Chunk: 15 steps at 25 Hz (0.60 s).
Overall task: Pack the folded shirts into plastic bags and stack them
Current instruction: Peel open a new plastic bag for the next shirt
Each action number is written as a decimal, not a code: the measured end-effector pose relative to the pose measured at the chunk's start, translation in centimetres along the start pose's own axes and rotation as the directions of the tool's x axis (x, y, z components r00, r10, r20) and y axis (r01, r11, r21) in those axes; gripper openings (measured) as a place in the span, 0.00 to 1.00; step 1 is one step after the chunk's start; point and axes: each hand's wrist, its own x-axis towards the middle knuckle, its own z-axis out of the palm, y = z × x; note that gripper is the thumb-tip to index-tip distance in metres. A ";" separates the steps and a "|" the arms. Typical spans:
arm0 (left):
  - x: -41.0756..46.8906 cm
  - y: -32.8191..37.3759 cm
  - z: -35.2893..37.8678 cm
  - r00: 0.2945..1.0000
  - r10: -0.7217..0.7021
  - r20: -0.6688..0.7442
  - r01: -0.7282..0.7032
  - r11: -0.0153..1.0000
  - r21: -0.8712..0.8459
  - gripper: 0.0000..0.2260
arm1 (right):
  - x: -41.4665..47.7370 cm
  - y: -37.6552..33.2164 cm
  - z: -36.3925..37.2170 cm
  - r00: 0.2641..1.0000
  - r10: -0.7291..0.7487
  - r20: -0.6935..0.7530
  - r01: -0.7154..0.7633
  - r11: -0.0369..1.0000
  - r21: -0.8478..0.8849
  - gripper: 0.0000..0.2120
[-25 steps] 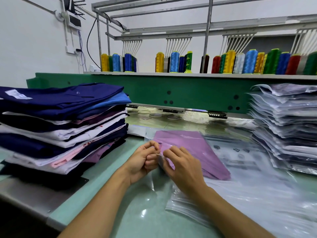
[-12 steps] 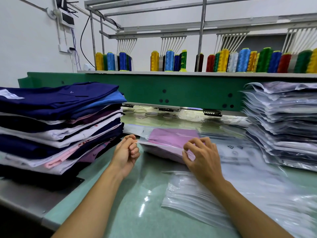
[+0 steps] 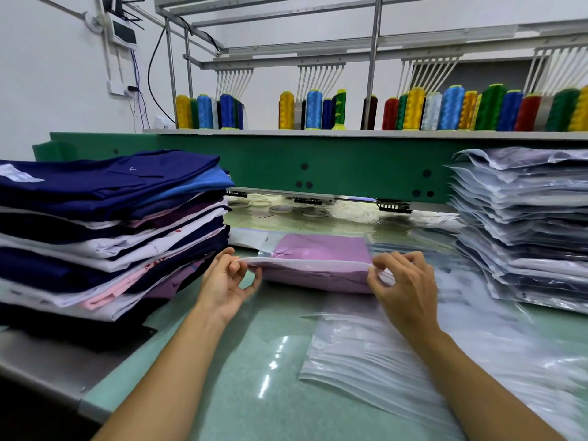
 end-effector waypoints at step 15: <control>1.0 0.0 -1.0 0.986 0.001 -0.164 -0.019 0.994 -0.110 0.06 | -0.4 0.1 0.0 0.978 0.208 0.034 -0.207 0.916 0.344 0.11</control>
